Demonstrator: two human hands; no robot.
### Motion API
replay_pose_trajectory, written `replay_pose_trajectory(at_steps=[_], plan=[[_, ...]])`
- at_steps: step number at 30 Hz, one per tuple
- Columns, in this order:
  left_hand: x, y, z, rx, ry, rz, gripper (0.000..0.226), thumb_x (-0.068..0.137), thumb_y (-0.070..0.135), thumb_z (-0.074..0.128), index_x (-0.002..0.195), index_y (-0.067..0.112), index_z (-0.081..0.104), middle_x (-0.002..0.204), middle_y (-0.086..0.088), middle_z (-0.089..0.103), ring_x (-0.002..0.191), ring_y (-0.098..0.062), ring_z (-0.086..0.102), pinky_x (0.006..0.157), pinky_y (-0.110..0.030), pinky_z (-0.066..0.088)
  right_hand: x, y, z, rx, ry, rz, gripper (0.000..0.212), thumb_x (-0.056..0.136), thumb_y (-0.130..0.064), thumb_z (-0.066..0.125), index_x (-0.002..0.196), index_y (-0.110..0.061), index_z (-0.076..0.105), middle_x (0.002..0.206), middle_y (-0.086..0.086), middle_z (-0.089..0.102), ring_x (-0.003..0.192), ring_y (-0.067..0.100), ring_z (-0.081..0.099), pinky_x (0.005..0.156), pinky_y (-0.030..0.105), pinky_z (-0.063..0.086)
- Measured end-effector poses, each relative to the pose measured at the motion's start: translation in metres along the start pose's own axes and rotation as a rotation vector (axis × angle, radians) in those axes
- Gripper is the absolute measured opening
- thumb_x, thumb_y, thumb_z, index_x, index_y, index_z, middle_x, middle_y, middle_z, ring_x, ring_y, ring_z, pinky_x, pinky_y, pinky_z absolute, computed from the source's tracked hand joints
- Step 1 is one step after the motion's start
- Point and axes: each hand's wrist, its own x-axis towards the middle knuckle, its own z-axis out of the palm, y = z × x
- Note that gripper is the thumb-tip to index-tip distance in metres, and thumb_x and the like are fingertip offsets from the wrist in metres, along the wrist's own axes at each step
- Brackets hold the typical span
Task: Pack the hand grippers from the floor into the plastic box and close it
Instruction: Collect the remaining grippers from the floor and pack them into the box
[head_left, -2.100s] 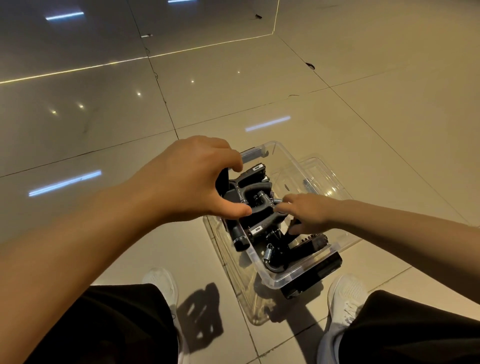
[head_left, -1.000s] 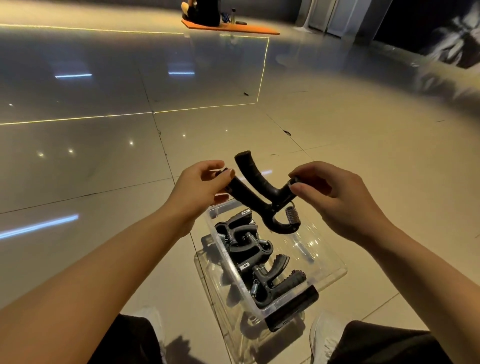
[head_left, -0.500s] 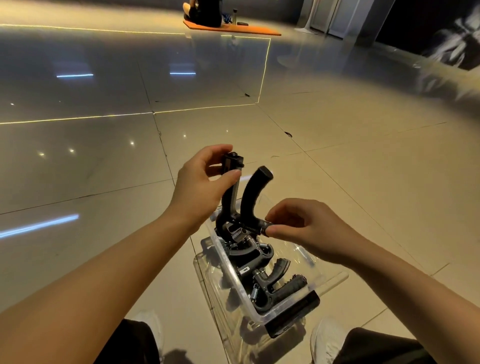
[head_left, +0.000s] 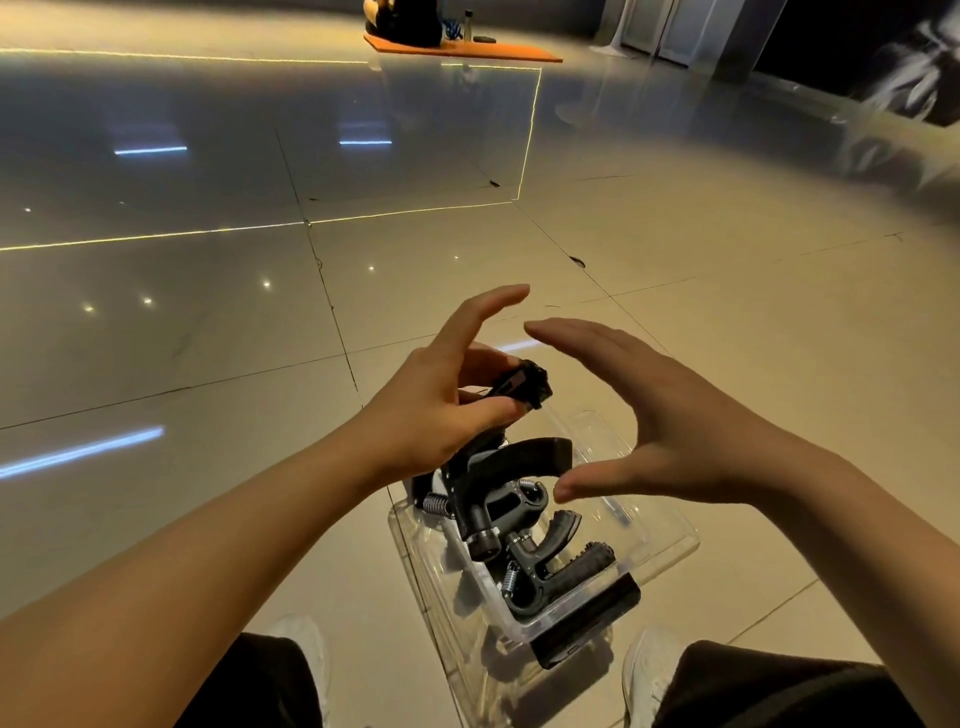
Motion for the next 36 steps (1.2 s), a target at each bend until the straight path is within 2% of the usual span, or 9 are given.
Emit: replay_pose_trajectory(at_steps=[3, 7, 14, 18, 20, 24, 30, 33, 36], plan=[[0.002, 0.000, -0.003, -0.168, -0.043, -0.063, 0.092, 0.079, 0.004, 0.068, 0.135, 0.052, 0.014, 0.097, 0.001, 0.070, 0.099, -0.010, 0.065, 0.091, -0.026, 0.049, -0.003, 0.000, 0.000, 0.009, -0.066, -0.017, 0.094, 0.064, -0.065, 0.067, 0.139, -0.057, 0.010, 0.134, -0.048, 0.012, 0.127, -0.020, 0.015, 0.100, 0.004, 0.019], [0.003, 0.001, 0.001, -0.332, -0.088, -0.120, 0.099, 0.077, -0.001, 0.067, 0.140, 0.049, 0.010, 0.094, -0.009, 0.071, 0.095, -0.022, 0.068, 0.092, -0.041, 0.050, -0.008, 0.003, 0.002, 0.104, -0.049, 0.029, 0.088, 0.062, -0.065, 0.068, 0.136, -0.055, 0.022, 0.138, -0.041, 0.025, 0.126, -0.017, 0.024, 0.101, 0.012, 0.026], [0.007, -0.002, 0.013, -0.340, -0.081, -0.162, 0.084, 0.067, 0.017, 0.073, 0.131, 0.049, 0.028, 0.097, -0.004, 0.067, 0.092, -0.017, 0.068, 0.087, -0.035, 0.053, -0.007, 0.007, 0.000, 0.114, -0.017, 0.012, 0.080, 0.062, -0.066, 0.065, 0.134, -0.046, 0.035, 0.131, -0.034, 0.039, 0.118, -0.012, 0.038, 0.092, 0.009, 0.035], [0.007, -0.007, 0.023, -0.224, -0.072, -0.174, 0.048, 0.071, 0.050, 0.068, 0.111, 0.054, 0.043, 0.112, 0.009, 0.058, 0.099, -0.011, 0.062, 0.084, -0.032, 0.054, -0.006, 0.010, -0.001, 0.069, 0.082, 0.000, 0.070, 0.063, -0.059, 0.067, 0.127, -0.044, 0.042, 0.124, -0.029, 0.047, 0.114, -0.008, 0.043, 0.093, 0.018, 0.040], [0.005, -0.011, 0.026, -0.218, -0.099, -0.190, 0.051, 0.066, 0.057, 0.071, 0.108, 0.060, 0.042, 0.114, 0.016, 0.054, 0.104, -0.005, 0.059, 0.085, -0.028, 0.052, -0.004, 0.013, -0.003, 0.049, 0.149, 0.014, 0.065, 0.063, -0.059, 0.065, 0.123, -0.041, 0.046, 0.121, -0.024, 0.051, 0.110, -0.005, 0.046, 0.092, 0.025, 0.043], [-0.004, -0.021, 0.033, -0.066, -0.127, -0.145, 0.081, 0.057, 0.052, 0.080, 0.120, 0.059, 0.029, 0.127, 0.022, 0.043, 0.116, 0.006, 0.044, 0.094, -0.019, 0.036, -0.002, 0.020, -0.008, 0.028, 0.274, 0.045, 0.058, 0.063, -0.061, 0.061, 0.113, -0.033, 0.054, 0.114, -0.019, 0.054, 0.103, -0.002, 0.047, 0.087, 0.028, 0.046], [-0.002, -0.028, 0.030, 0.044, -0.080, -0.097, 0.078, 0.063, 0.038, 0.082, 0.114, 0.056, 0.026, 0.123, 0.029, 0.034, 0.121, 0.000, 0.037, 0.095, -0.013, 0.029, 0.009, 0.023, -0.002, 0.200, 0.364, 0.101, 0.051, 0.060, -0.054, 0.076, 0.102, -0.042, 0.051, 0.109, -0.024, 0.054, 0.106, 0.001, 0.053, 0.087, 0.016, 0.043], [0.000, -0.035, 0.027, 0.067, -0.193, -0.118, 0.081, 0.063, 0.041, 0.082, 0.116, 0.058, 0.023, 0.133, 0.023, 0.032, 0.126, -0.002, 0.031, 0.098, -0.018, 0.026, 0.012, 0.031, 0.004, 0.308, 0.346, 0.145, 0.050, 0.059, -0.056, 0.077, 0.099, -0.043, 0.051, 0.104, -0.023, 0.057, 0.104, 0.001, 0.056, 0.089, 0.019, 0.045], [-0.003, -0.045, 0.033, 0.066, -0.267, -0.147, 0.073, 0.068, 0.041, 0.079, 0.119, 0.046, 0.027, 0.135, 0.015, 0.036, 0.123, -0.007, 0.037, 0.094, -0.013, 0.030, 0.013, 0.040, 0.010, 0.378, 0.355, 0.164, 0.052, 0.057, -0.059, 0.074, 0.100, -0.037, 0.056, 0.103, -0.022, 0.061, 0.102, 0.002, 0.059, 0.090, 0.021, 0.048]])
